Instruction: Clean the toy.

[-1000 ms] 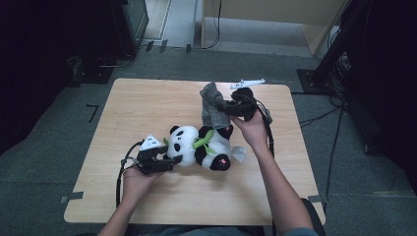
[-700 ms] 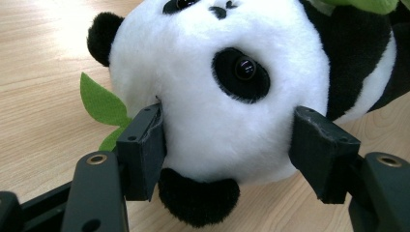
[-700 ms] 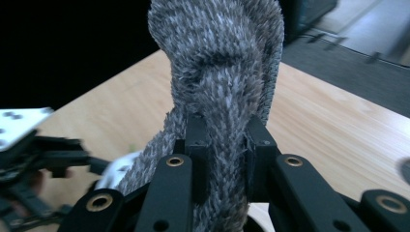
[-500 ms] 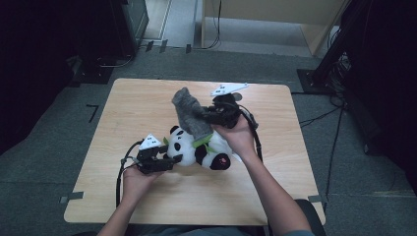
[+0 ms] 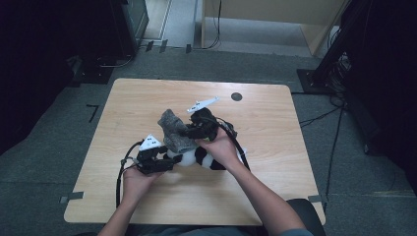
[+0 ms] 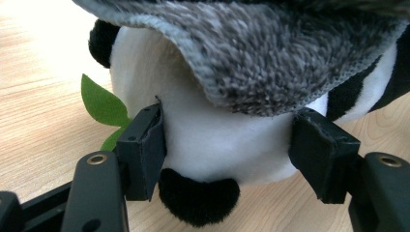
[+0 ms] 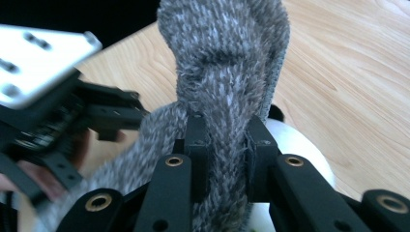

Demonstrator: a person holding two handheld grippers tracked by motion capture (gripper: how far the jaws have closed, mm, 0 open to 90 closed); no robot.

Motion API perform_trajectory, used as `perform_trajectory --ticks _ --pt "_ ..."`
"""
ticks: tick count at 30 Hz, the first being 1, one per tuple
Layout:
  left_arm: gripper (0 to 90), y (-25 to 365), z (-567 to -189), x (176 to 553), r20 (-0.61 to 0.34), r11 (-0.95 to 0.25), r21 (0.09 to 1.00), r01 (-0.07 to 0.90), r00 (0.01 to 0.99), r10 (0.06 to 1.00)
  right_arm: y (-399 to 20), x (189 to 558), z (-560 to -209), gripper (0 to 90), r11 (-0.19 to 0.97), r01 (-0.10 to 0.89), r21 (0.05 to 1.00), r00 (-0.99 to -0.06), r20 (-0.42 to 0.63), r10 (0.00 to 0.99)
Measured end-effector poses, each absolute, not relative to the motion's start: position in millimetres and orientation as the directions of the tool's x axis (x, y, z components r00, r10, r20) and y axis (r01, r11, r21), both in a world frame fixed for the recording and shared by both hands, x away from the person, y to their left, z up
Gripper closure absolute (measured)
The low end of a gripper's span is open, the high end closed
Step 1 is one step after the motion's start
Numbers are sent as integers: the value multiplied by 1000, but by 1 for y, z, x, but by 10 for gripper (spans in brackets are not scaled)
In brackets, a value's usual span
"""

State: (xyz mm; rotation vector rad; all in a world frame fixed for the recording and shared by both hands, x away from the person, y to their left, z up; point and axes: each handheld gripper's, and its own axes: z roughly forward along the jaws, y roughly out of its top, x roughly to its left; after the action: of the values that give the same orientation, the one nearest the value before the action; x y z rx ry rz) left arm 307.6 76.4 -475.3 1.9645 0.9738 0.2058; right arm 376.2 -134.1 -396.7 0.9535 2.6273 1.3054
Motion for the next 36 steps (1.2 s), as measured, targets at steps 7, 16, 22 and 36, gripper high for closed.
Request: perform_trajectory --ticks 7,16,22,36 --pt "351 75 -474 308 -227 -275 781 561 665 712 -148 382 -397 770 438 520 733 -788 212 578" --pt "360 75 -473 310 -233 -282 770 572 664 711 -176 388 -395 777 406 552 729 -739 201 644" --pt "362 76 -472 312 -236 -292 762 577 669 705 -198 386 -400 777 369 571 733 -706 208 677" --pt "359 78 -471 317 -255 -283 763 582 672 695 -239 375 -387 778 331 567 754 -646 159 746"
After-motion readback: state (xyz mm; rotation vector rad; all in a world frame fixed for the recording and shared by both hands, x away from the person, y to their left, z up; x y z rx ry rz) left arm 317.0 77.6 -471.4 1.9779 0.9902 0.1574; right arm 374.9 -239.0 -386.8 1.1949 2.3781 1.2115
